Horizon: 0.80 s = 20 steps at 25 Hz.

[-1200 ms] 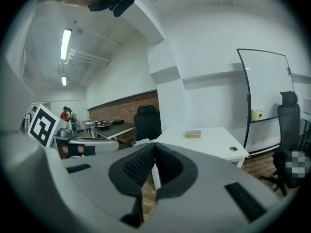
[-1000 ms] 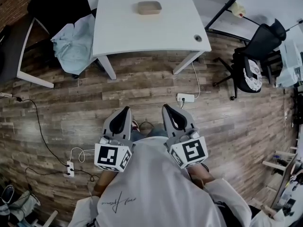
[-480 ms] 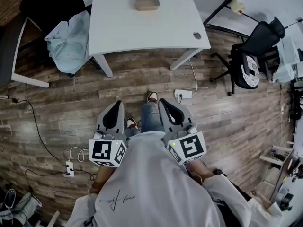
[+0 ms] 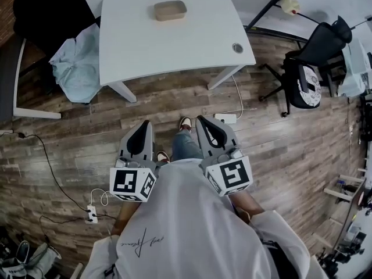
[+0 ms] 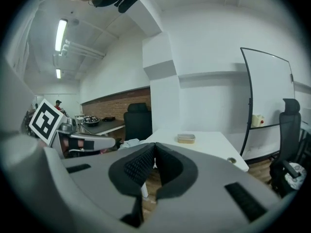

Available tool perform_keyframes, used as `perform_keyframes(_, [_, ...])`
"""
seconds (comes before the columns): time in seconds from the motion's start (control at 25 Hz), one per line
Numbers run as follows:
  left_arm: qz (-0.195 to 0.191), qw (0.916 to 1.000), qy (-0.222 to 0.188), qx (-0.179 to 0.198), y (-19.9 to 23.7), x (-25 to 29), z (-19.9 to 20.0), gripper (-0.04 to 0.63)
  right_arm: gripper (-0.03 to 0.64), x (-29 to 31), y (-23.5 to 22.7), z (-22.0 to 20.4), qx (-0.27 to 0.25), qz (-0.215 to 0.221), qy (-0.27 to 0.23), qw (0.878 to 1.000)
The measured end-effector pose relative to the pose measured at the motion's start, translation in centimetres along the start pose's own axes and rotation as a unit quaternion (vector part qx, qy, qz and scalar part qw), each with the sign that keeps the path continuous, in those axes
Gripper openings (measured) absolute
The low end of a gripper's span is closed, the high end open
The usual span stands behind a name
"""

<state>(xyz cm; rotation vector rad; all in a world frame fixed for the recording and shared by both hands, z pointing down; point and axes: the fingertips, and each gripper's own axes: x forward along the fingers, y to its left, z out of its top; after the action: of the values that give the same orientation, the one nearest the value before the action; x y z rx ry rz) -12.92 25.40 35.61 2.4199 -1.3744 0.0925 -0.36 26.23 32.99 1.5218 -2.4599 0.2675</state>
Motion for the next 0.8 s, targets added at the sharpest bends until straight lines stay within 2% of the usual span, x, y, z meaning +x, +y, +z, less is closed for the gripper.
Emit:
perform_keyframes(0.36, [-0.013, 0.9997, 0.003, 0.020, -1.4, 8.1, 2.9, 0.008, 0.011, 3.9, -7.6, 1.2, 0.009, -0.004, -0.002, 1.000])
perform_keyframes(0.8, [0.004, 0.9993, -0.004, 0.037, -4.2, 15.3, 4.9, 0.008, 0.011, 6.8, -15.0, 1.7, 0.008, 0.018, -0.006, 1.000])
